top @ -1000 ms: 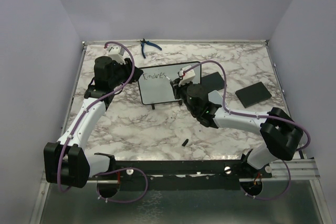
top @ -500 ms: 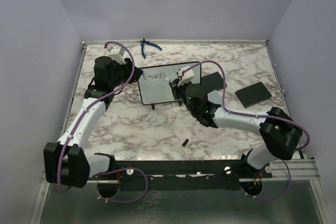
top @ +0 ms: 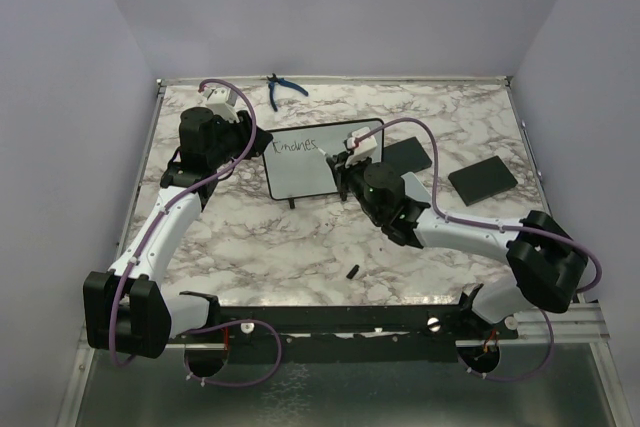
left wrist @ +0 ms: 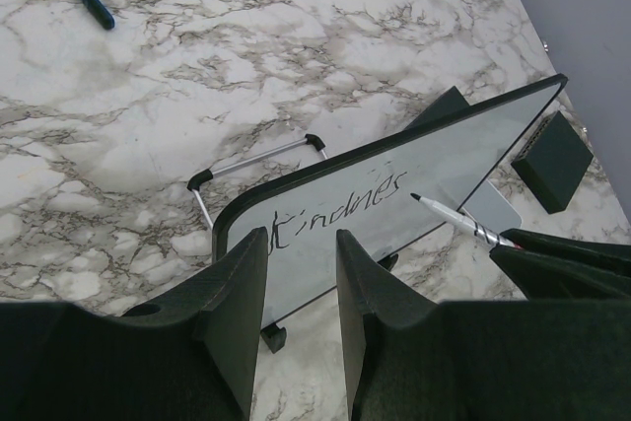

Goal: Write a sentence on the whiteboard

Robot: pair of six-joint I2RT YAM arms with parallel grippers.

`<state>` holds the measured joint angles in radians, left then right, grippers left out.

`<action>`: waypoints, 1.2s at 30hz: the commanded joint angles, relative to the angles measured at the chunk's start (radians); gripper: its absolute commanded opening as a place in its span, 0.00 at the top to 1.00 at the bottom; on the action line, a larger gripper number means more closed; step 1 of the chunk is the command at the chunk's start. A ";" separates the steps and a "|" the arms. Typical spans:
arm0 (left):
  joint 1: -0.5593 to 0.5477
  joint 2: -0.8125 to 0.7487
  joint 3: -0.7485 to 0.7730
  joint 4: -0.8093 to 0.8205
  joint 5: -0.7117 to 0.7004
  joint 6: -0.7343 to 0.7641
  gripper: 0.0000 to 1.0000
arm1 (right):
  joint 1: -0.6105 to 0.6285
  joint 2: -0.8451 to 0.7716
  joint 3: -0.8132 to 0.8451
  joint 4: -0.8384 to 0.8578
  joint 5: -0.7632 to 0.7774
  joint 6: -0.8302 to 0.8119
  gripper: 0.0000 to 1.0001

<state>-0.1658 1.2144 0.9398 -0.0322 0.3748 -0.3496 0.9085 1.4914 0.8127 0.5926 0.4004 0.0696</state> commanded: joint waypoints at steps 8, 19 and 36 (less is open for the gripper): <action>-0.005 -0.022 -0.007 0.007 0.010 0.017 0.65 | -0.003 -0.017 0.012 0.048 0.086 -0.019 1.00; -0.005 -0.022 -0.007 0.007 0.009 0.017 0.65 | -0.003 0.003 0.029 0.057 0.096 -0.030 1.00; -0.005 -0.022 -0.007 0.006 0.012 0.017 0.65 | -0.003 0.043 0.066 0.056 0.098 -0.044 1.00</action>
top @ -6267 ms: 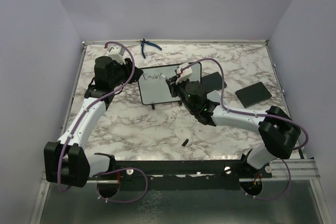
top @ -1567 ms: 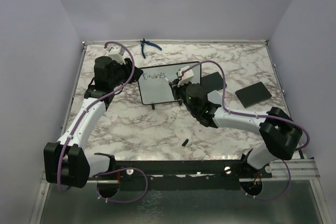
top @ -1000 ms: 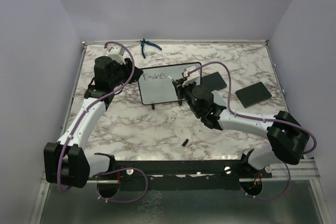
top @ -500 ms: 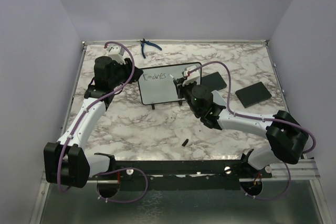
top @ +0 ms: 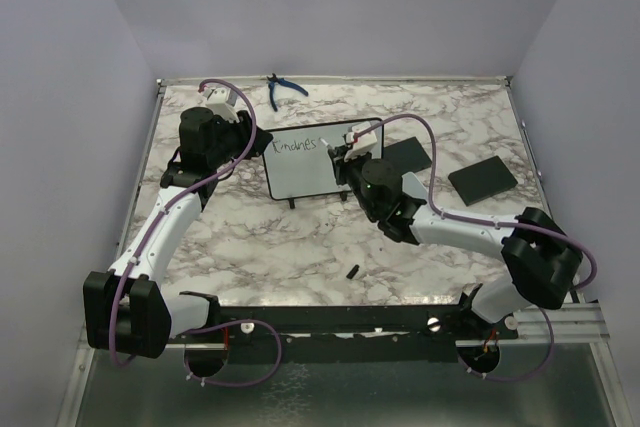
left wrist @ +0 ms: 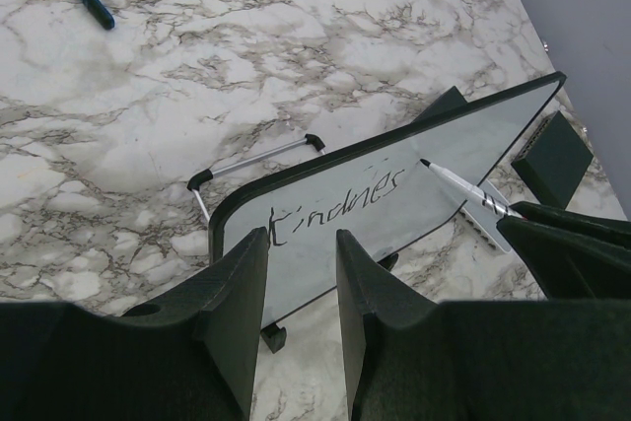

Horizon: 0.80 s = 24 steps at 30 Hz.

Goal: Write a sentence on the whiteboard

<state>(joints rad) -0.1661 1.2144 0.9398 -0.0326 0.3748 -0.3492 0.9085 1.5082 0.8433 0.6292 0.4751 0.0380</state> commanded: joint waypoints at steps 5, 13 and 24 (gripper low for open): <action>-0.005 -0.023 -0.007 0.007 0.013 0.015 0.65 | -0.003 0.039 0.046 0.007 0.006 -0.011 1.00; -0.004 -0.024 -0.007 0.007 0.011 0.018 0.65 | -0.003 0.043 0.038 -0.012 -0.007 0.004 1.00; -0.004 -0.023 -0.007 0.007 0.011 0.016 0.65 | -0.003 0.031 0.013 -0.038 -0.008 0.023 1.00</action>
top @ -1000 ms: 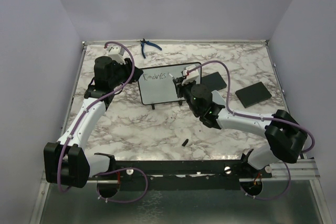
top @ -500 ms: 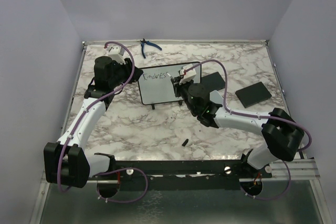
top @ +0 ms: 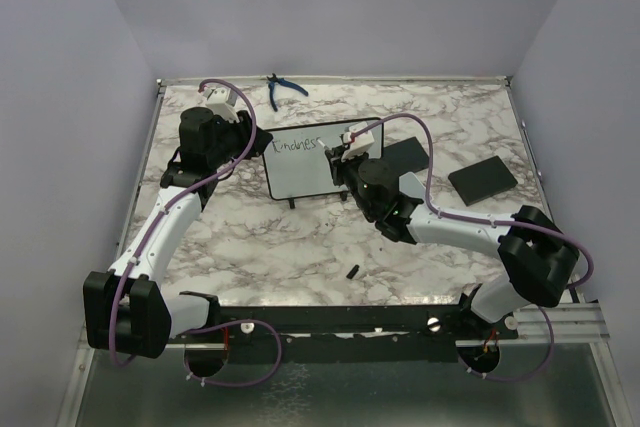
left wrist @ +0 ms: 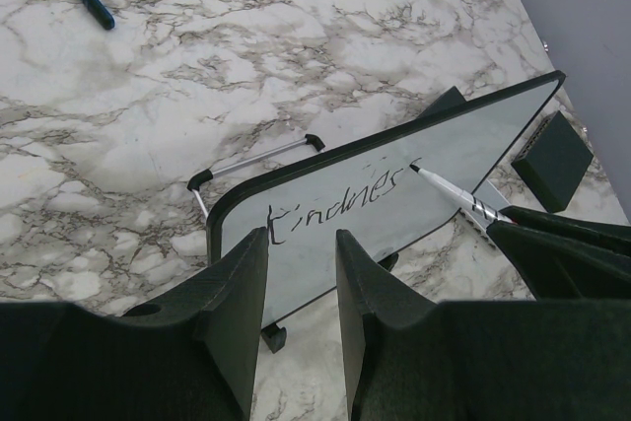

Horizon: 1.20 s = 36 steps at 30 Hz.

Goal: Write a sentence on the whiteboard

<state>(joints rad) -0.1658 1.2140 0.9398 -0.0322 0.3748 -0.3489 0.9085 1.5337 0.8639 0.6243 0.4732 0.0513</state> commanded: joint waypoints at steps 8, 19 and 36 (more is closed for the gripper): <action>-0.005 -0.024 -0.007 0.007 0.012 0.015 0.65 | -0.003 -0.003 -0.018 -0.038 -0.002 0.016 1.00; -0.005 -0.025 -0.007 0.009 0.012 0.016 0.65 | -0.003 -0.018 -0.028 -0.033 0.039 0.013 1.00; -0.005 -0.027 -0.007 0.008 0.013 0.014 0.65 | -0.003 -0.035 -0.054 -0.044 0.061 0.022 1.00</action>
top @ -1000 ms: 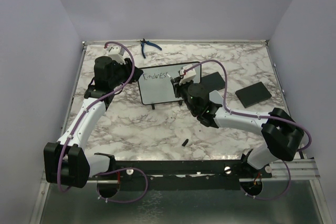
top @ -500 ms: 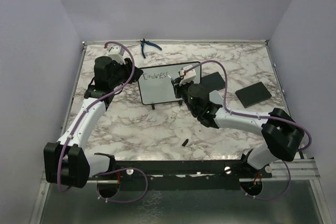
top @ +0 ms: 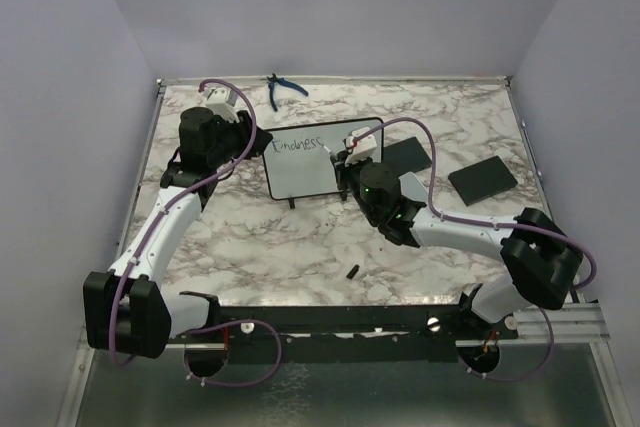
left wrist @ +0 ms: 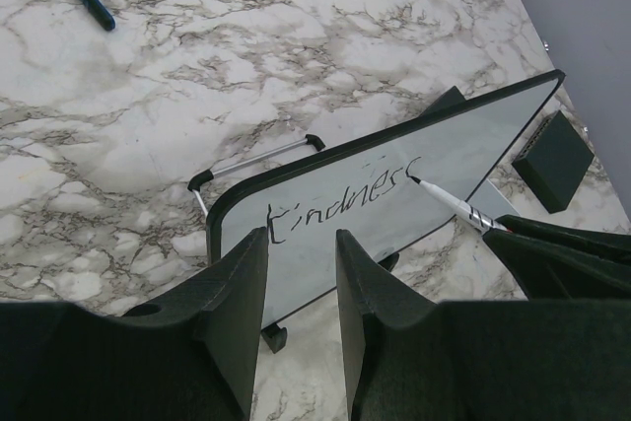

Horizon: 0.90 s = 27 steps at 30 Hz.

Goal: Write a sentence on the whiteboard

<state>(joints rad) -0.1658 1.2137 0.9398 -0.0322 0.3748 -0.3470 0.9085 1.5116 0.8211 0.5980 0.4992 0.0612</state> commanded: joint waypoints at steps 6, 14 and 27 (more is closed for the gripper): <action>-0.005 -0.028 -0.007 0.008 0.013 0.012 0.65 | -0.003 0.000 -0.010 -0.024 0.014 0.021 1.00; -0.005 -0.028 -0.007 0.008 0.011 0.013 0.65 | -0.003 0.019 0.005 -0.028 -0.026 0.023 1.00; -0.005 -0.028 -0.007 0.007 0.010 0.014 0.65 | -0.001 0.011 0.012 -0.014 -0.078 0.011 1.00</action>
<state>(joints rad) -0.1658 1.2114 0.9401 -0.0322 0.3748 -0.3466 0.9085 1.5204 0.8215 0.5831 0.4503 0.0776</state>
